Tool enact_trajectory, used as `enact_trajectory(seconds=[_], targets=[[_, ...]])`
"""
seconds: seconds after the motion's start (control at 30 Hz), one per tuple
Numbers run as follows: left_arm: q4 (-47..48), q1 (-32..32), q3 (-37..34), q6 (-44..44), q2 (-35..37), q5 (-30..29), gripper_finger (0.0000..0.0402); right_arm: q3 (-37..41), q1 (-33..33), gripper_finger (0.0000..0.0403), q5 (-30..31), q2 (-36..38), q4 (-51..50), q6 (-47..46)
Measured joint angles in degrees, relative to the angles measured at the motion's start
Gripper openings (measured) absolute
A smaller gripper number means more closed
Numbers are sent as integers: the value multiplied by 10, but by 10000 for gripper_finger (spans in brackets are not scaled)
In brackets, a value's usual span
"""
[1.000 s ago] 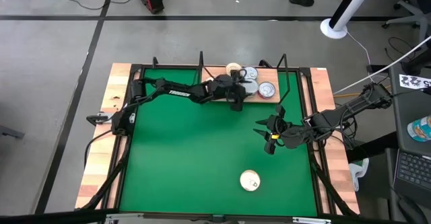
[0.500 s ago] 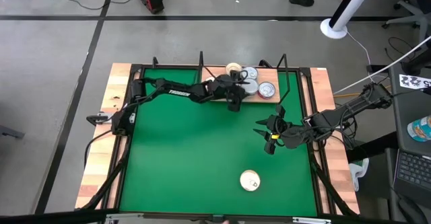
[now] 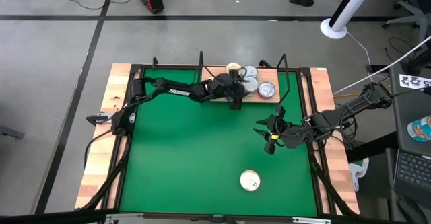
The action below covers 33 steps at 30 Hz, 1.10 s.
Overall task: Stack canned seafood by type on shelf
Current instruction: Stack the green tuna can on top of the green tuna can on the shelf, then stack the blue tuna can on top of the blue tuna can on the shelf
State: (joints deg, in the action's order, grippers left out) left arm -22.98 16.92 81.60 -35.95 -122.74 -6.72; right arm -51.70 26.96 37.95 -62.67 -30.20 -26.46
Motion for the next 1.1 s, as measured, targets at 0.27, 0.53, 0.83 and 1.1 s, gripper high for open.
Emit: enact_trajectory(seconds=[0.27, 0.53, 0.83, 1.1], targets=[[20, -85, 0, 32, 15, 3, 244, 0, 1, 143, -141, -9, 1, -2], [99, -202, 0, 135, 43, 4, 228, 1, 1, 143, -249, -61, 4, -3], [161, -313, 0, 175, 46, 4, 207, 1, 1, 143, -336, -98, 7, -19], [170, -394, 0, 134, 46, 4, 198, 0, 4, 143, -308, -101, 8, -36]])
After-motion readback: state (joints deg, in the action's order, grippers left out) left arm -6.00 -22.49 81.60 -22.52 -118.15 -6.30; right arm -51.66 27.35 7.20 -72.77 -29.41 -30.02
